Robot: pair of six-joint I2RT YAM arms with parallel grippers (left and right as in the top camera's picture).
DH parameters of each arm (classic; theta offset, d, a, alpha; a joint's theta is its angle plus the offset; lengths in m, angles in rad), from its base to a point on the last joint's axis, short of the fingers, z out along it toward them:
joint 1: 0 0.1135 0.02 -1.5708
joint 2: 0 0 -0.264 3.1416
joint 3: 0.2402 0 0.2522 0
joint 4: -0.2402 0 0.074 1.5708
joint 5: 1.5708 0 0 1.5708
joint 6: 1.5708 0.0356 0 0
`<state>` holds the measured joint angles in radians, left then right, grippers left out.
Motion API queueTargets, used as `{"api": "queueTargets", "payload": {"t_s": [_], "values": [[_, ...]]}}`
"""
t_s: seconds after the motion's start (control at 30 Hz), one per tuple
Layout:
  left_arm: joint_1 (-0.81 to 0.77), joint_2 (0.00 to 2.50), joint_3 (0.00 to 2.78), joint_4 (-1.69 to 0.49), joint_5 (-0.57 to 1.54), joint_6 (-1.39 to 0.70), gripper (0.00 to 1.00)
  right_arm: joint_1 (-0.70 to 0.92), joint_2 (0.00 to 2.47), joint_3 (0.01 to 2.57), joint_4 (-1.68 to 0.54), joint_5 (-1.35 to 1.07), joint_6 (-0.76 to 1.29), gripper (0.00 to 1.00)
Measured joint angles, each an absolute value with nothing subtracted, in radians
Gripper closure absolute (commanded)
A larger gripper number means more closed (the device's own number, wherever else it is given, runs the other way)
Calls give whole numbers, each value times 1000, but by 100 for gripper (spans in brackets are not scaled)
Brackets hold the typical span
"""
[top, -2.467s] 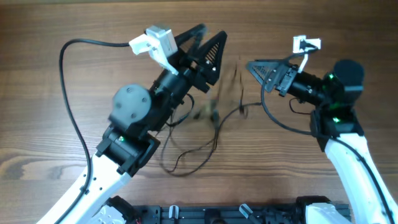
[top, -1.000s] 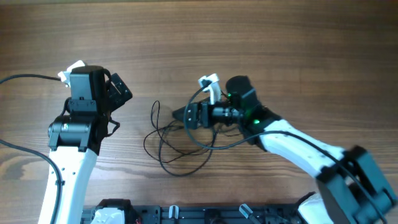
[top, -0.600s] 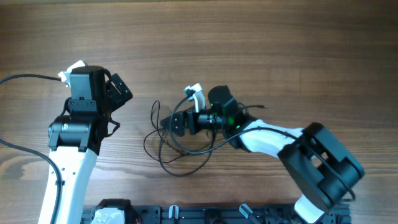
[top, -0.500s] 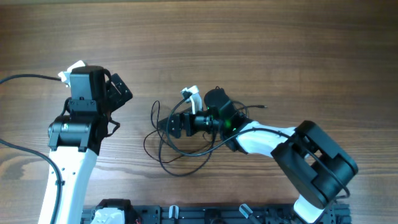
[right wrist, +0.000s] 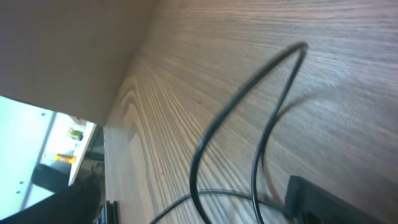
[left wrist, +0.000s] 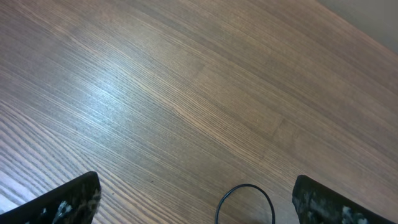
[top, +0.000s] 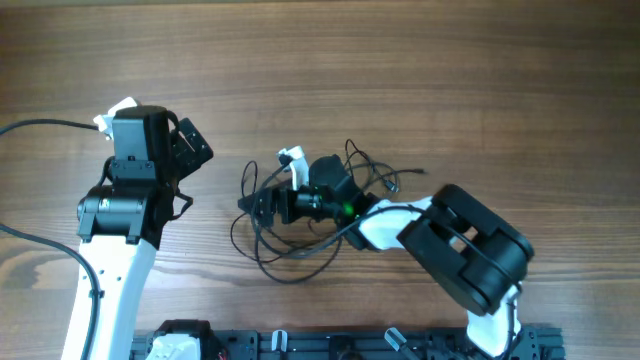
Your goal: Untangle cables
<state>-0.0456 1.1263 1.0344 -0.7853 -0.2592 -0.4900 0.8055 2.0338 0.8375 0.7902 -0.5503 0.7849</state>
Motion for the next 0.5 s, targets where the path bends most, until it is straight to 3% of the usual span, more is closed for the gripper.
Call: {"api": "queueTargets", "payload": {"t_s": [0.03, 0.07, 0.13, 0.17, 0.4, 0.5], "values": [[-46, 1126, 1035, -785, -259, -490, 0, 805, 2046, 860, 790, -558, 789, 19], [-46, 1126, 1035, -785, -259, -490, 0, 805, 2054, 877, 790, -563, 787, 30], [-46, 1126, 1035, -785, -259, -490, 0, 805, 2059, 911, 791, -575, 793, 67], [-46, 1126, 1035, -785, -259, -490, 0, 805, 2059, 923, 793, -580, 792, 79], [-46, 1126, 1035, -785, -259, -490, 0, 798, 2059, 939, 804, -646, 794, 95], [-46, 1126, 1035, -785, -259, -490, 0, 767, 2058, 939, 809, -705, 793, 95]]}}
